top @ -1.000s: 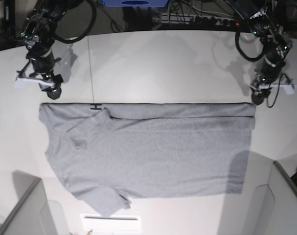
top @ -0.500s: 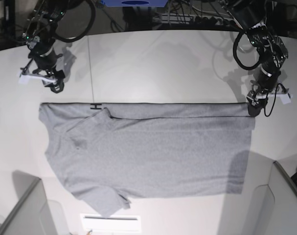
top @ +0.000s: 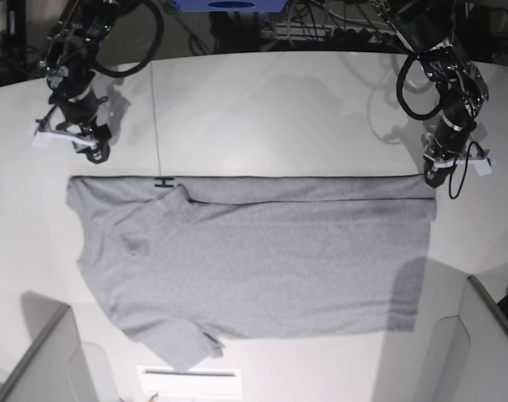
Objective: Fold the T-shirt properly
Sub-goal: 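Lower the folded edge onto the shirt and open both grippers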
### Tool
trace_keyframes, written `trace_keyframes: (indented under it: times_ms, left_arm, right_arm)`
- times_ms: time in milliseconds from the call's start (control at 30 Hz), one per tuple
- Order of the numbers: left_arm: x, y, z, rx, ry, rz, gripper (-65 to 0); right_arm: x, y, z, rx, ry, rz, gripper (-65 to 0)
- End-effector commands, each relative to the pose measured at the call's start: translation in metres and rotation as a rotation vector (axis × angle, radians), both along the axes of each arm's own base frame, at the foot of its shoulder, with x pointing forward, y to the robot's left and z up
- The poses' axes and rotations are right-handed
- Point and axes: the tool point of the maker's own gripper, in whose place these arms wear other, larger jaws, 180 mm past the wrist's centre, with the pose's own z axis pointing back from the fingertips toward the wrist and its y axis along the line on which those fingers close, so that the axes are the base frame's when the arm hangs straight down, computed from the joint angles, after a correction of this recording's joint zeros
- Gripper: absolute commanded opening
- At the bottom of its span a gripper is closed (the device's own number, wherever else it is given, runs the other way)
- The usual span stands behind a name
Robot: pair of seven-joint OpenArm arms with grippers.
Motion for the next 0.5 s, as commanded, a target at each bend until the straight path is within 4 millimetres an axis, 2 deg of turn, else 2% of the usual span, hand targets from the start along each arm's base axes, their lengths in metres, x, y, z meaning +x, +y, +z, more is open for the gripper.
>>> trace_keyframes:
  times_ms: [0,133,200,467]
  left_arm:
    - [0.003,0.004,0.006,0.013,-0.005,-0.004,-58.7]
    - [0.001,0.004,0.005,0.014,-0.001,-0.006,-60.4]
    - [-0.001,0.003,0.004,0.013,0.004,-0.008,-65.0]
    - [-0.002,0.003,0.003,0.013,0.007,-0.008,-65.0]
  right_arm:
    - [0.010,-0.003,0.007,-0.003,-0.036,-0.007,-40.2]
    - [0.014,-0.022,-0.009,0.044,-0.018,-0.094,-39.9]
    - [0.018,-0.029,-0.015,0.055,-0.009,-0.114,-39.9]
    - [0.043,-0.035,-0.039,0.114,0.028,-0.126,-39.9]
